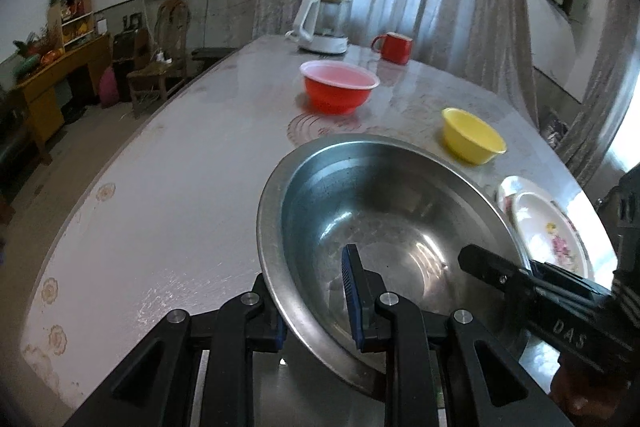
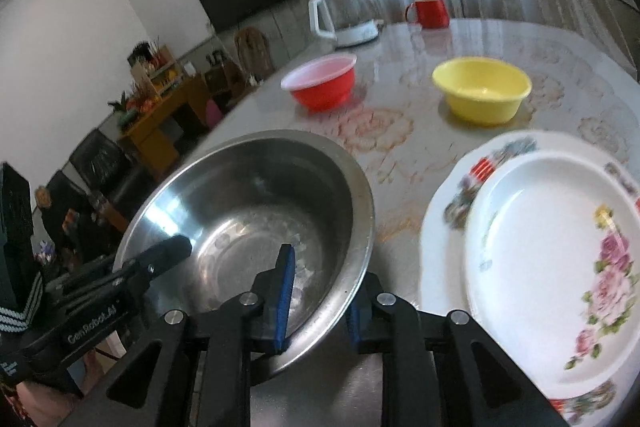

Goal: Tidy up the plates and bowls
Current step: 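Carry the steel basin with both grippers beside the plate stack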

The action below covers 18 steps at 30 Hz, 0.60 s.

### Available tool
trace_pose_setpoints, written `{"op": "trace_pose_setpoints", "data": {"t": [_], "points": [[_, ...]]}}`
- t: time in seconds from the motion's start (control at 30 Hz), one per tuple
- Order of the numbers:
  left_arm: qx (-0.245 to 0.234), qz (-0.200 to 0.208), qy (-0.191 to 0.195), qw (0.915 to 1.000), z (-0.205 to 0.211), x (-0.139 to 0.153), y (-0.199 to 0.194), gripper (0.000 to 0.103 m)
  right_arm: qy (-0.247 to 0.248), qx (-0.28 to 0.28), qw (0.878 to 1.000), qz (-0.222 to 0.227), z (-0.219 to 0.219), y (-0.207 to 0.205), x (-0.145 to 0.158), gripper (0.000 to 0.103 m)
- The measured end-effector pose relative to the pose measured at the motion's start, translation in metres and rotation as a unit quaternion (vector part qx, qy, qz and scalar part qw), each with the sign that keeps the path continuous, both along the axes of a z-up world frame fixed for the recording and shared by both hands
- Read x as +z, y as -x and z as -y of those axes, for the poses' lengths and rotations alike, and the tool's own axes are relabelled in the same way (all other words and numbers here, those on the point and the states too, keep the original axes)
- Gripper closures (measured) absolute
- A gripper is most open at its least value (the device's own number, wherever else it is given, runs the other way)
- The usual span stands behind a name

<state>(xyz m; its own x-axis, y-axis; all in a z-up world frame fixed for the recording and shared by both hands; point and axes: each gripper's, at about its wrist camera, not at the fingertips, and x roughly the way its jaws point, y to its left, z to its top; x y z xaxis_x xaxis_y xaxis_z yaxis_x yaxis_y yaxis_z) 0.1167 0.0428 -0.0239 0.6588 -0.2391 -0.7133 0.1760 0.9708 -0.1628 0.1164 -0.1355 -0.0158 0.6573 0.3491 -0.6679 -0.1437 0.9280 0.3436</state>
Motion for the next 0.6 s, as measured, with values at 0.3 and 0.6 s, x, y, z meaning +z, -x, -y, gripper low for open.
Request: {"op": "trace_pose_setpoints", "data": {"t": [0.3, 0.6], "points": [[0.011, -0.022, -0.003, 0.9997, -0.003, -0.024, -0.007, 0.08, 0.057, 0.018, 0.998, -0.002, -0.021, -0.007, -0.005, 0.068], [0.021, -0.022, -0.006, 0.9995, -0.007, -0.023, -0.008, 0.08, 0.047, -0.041, 0.997, 0.043, 0.015, 0.011, 0.026, 0.068]]}}
